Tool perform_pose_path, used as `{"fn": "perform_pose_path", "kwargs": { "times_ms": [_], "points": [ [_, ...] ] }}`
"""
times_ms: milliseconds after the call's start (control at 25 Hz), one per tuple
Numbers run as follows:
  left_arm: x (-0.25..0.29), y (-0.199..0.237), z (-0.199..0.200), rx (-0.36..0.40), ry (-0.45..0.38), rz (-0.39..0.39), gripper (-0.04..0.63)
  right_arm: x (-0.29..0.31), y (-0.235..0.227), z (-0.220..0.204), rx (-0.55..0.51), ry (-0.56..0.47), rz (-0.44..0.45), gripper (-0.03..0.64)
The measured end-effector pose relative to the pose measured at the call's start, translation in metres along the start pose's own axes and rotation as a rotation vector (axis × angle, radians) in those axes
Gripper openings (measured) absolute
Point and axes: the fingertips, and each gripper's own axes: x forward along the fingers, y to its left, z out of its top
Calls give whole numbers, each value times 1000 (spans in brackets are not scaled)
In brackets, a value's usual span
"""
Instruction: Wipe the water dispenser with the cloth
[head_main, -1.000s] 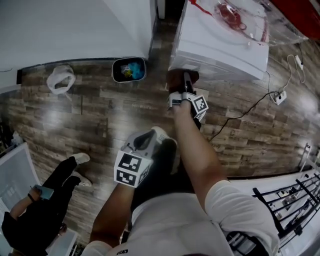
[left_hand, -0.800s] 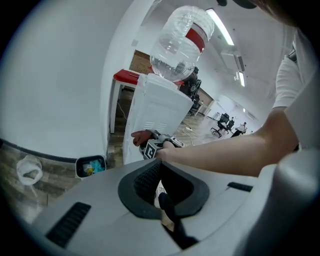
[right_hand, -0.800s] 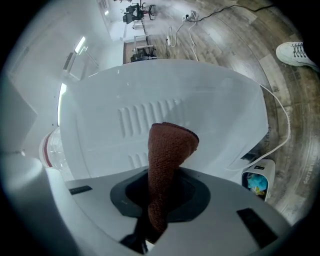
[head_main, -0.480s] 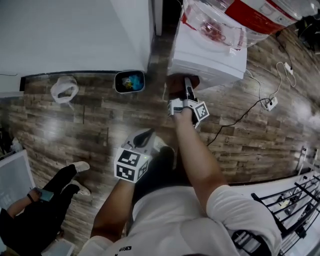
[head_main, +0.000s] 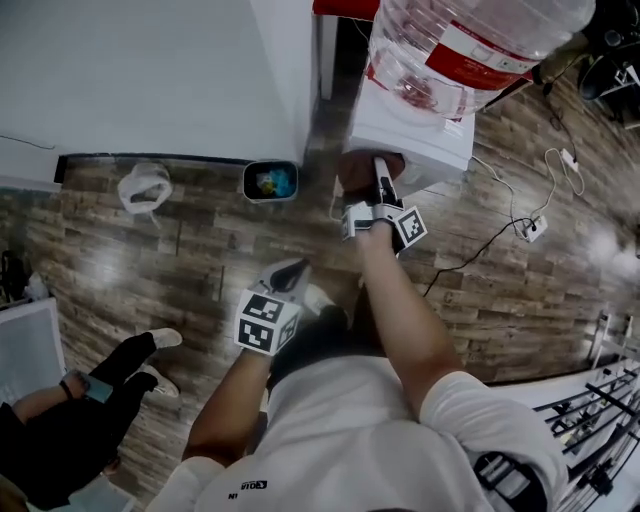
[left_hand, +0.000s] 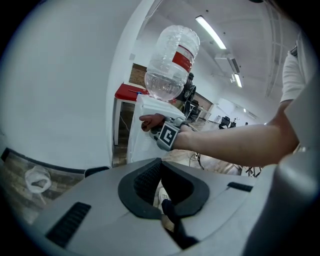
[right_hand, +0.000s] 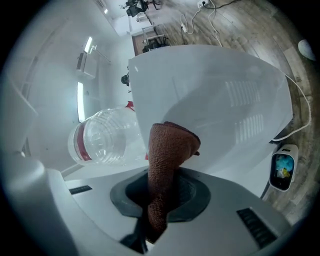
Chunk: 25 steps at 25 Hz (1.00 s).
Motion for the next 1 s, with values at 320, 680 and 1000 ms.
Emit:
{"fn": "perform_pose_path", "kwargs": {
  "times_ms": [320, 680, 1000],
  "points": [
    [-26, -8, 8, 14, -20, 4, -11, 6, 53, -6, -30, 12, 44, 55],
    [-35, -11, 5, -2, -33, 18, -11, 17, 67, -9, -61, 41, 38, 55],
    [-34, -13, 15, -29, -73, 48, -11, 8, 83, -1, -136, 151, 10, 55]
  ]
}}
